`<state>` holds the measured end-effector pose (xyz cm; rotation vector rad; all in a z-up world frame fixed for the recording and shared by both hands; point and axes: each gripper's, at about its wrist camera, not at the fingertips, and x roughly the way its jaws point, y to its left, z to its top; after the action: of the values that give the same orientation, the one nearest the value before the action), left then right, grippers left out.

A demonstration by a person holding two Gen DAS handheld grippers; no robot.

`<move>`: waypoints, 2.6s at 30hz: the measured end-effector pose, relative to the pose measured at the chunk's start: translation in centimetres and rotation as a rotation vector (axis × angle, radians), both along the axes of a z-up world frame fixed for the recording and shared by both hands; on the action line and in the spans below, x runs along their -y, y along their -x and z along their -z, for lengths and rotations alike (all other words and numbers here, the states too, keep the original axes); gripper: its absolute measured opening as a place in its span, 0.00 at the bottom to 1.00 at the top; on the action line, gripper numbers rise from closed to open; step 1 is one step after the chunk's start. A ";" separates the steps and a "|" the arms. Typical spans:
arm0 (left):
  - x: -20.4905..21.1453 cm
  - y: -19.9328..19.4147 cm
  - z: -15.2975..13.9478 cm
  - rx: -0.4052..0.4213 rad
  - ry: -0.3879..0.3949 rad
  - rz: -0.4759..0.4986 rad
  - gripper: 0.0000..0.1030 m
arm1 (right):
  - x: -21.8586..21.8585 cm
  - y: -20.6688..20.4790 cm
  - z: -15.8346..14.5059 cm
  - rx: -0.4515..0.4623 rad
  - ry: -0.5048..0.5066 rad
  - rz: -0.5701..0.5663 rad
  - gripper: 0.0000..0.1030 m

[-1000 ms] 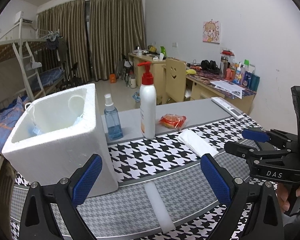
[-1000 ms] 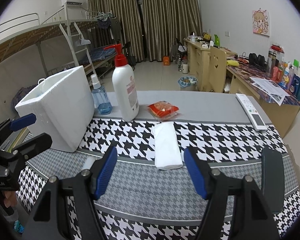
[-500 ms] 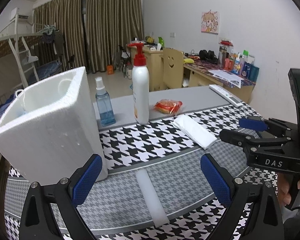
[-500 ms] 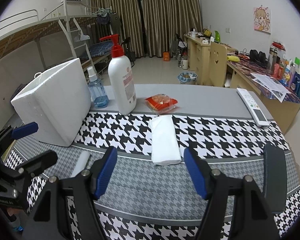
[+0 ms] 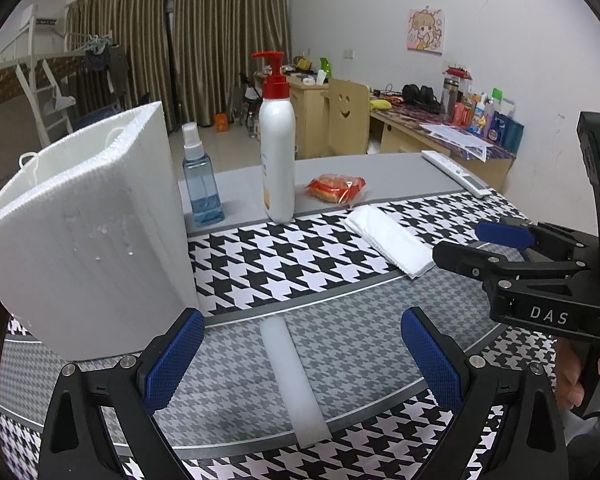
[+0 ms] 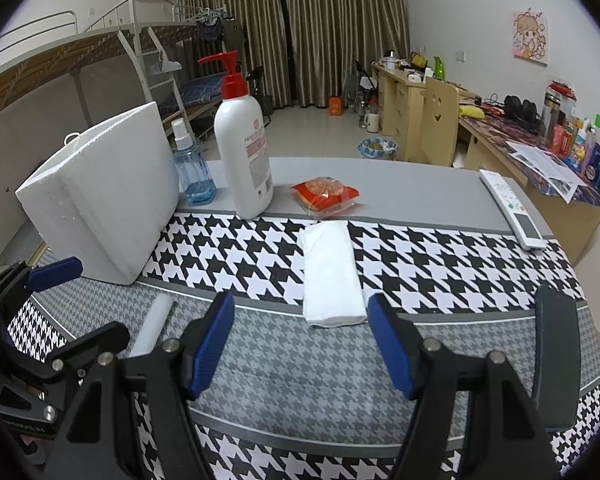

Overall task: Organize soft objects
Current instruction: 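Move both tools back from the box toward the white foam strip and towel, then grasp the white foam strip with the left gripper while the right gripper grasps the white towel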

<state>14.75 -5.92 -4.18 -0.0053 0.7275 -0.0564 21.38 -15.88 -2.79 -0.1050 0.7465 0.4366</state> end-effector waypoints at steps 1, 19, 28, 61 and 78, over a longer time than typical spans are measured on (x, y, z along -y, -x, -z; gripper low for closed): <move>0.0 0.0 0.1 -0.003 0.000 0.000 0.96 | 0.0 0.0 0.1 -0.002 0.001 0.000 0.71; -0.2 -1.5 2.3 -0.088 -0.005 -0.034 0.94 | -0.9 -2.0 1.6 -0.061 0.021 -0.015 0.71; -0.5 -2.1 3.5 -0.134 -0.015 -0.053 0.86 | -1.4 -3.3 2.3 -0.083 0.031 -0.021 0.71; -0.1 -2.4 5.1 -0.219 -0.050 -0.009 0.41 | -1.9 -7.2 5.3 -0.143 0.083 0.014 0.57; -0.6 -2.0 4.9 -0.214 -0.051 -0.022 0.24 | -1.5 -8.0 5.8 -0.153 0.088 0.035 0.21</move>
<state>16.78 -5.28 -9.12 0.0296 0.9427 -0.0164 29.39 -14.43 -8.55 -0.1424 0.9173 0.3815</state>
